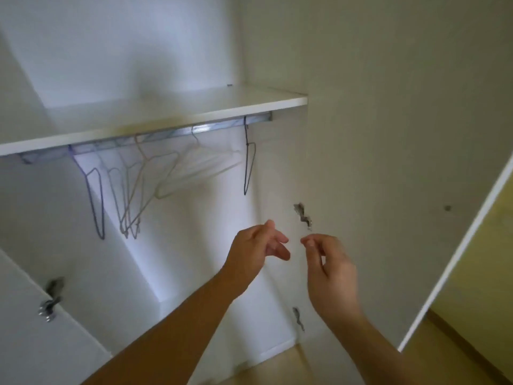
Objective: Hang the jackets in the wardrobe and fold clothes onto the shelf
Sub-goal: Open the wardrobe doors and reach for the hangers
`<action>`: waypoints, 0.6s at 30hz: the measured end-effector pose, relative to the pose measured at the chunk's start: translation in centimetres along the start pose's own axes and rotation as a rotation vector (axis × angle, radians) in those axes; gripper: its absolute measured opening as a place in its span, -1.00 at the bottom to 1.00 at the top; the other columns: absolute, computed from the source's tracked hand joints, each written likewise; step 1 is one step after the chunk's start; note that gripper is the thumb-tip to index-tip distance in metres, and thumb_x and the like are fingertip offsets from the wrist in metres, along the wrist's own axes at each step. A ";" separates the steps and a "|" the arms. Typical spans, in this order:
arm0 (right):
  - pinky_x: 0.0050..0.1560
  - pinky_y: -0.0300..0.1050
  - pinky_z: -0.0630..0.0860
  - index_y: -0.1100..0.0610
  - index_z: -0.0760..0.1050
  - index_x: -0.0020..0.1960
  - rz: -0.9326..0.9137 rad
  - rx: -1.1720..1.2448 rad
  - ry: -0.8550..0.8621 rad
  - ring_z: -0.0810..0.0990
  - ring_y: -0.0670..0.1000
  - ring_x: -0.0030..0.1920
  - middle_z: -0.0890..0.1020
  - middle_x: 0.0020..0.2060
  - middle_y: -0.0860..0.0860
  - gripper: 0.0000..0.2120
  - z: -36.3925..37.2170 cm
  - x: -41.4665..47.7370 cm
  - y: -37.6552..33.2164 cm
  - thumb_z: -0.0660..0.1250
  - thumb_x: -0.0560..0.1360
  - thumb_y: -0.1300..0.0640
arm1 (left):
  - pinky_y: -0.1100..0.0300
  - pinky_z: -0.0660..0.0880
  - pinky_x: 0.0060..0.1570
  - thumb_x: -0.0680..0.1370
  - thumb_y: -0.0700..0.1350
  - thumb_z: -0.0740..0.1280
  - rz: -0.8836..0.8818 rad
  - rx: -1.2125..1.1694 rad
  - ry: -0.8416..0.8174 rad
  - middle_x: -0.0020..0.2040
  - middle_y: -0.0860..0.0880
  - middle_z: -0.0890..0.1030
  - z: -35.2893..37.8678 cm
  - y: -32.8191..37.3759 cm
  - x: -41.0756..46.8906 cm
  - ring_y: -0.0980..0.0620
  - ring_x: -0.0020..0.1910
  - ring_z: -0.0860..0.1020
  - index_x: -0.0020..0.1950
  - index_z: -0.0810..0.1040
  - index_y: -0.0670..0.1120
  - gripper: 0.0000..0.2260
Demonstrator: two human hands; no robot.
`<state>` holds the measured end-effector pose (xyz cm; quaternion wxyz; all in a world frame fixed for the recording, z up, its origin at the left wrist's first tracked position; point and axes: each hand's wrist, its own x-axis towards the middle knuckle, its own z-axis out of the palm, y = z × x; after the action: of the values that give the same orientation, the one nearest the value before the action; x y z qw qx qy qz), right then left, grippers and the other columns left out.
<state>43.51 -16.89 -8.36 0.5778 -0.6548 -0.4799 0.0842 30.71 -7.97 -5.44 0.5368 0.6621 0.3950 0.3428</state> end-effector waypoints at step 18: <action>-0.12 -0.53 0.42 0.10 0.55 0.15 -0.168 -0.039 -0.803 0.61 -0.09 -0.01 0.65 -0.01 -0.01 -0.73 23.3 0.3 -8.6 0.12 0.70 0.00 | 0.28 0.46 -0.17 0.66 -0.10 0.24 -0.170 0.305 0.926 -0.15 -0.02 0.60 -31.1 -6.6 -2.1 0.08 -0.19 0.57 -0.02 0.55 -0.09 -0.86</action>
<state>23.63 -2.04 -8.39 0.3371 -0.5391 -0.7207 0.2764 1.43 4.55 -6.11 0.2277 0.4768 0.6902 0.4944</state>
